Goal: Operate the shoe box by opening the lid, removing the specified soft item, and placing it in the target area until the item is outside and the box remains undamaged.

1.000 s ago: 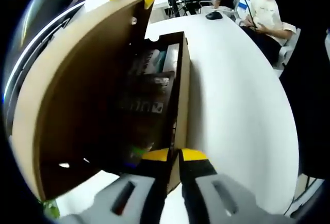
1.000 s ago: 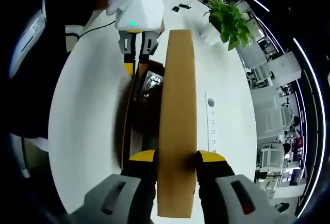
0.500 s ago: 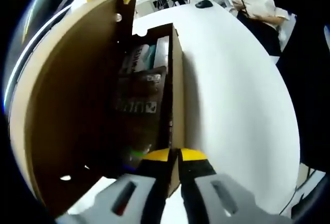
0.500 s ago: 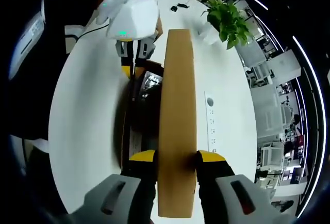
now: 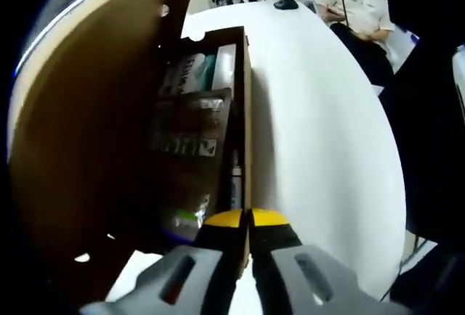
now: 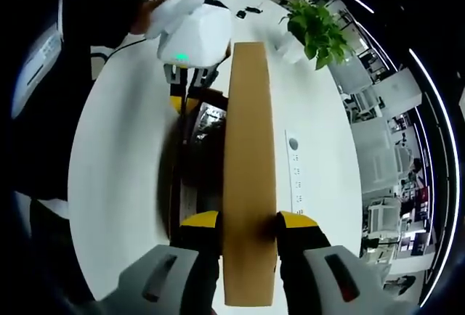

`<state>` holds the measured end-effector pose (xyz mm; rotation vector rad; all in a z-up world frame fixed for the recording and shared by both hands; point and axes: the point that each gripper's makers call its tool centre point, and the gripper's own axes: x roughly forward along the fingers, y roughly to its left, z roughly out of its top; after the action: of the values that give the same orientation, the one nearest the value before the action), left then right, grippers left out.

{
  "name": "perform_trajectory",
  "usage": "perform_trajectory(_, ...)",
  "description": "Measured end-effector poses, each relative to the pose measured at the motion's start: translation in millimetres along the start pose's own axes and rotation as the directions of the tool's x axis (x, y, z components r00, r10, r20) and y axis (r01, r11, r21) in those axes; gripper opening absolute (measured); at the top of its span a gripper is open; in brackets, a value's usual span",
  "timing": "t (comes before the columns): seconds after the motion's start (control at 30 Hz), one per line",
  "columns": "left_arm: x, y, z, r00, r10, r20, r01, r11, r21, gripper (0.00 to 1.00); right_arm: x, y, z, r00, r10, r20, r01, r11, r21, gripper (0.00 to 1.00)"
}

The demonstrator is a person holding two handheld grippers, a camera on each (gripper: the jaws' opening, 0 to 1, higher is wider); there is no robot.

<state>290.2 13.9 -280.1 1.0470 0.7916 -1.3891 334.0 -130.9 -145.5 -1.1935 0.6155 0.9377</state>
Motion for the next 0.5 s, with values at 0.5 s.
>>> perform_trajectory(0.5, 2.0, -0.6, -0.5, 0.999, -0.048, -0.026, 0.05, 0.994, 0.101, 0.02, 1.3, -5.7, 0.6, 1.0, -0.012, -0.014, 0.012, 1.0, 0.017, 0.3)
